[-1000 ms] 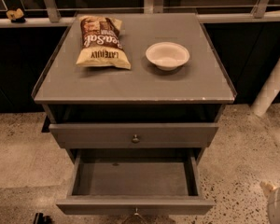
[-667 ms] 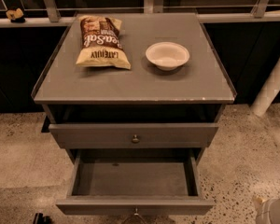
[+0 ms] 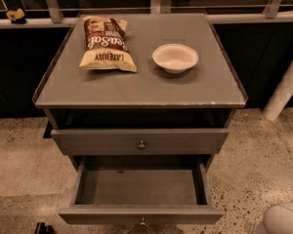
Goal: Close middle drawer
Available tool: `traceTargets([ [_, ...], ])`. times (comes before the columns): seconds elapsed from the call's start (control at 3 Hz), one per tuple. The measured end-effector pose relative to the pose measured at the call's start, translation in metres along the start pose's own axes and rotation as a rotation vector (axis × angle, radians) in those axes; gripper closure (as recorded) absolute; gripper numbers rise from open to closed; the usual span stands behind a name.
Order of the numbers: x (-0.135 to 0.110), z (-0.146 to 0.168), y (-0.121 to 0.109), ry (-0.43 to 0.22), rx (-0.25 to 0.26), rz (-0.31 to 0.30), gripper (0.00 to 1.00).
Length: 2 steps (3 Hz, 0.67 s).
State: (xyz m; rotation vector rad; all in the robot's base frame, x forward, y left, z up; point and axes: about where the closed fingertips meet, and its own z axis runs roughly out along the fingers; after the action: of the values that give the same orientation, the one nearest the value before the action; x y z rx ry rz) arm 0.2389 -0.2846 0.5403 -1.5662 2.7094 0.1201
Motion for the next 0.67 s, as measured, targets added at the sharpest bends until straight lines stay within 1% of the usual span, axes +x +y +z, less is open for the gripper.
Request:
traceTargets([
  [0.33, 0.0013, 0.0508, -0.0013, -0.002, -0.03, 0.031, 0.0],
  [0.67, 0.0014, 0.0503, -0.0012, -0.002, -0.029, 0.03, 0.0],
])
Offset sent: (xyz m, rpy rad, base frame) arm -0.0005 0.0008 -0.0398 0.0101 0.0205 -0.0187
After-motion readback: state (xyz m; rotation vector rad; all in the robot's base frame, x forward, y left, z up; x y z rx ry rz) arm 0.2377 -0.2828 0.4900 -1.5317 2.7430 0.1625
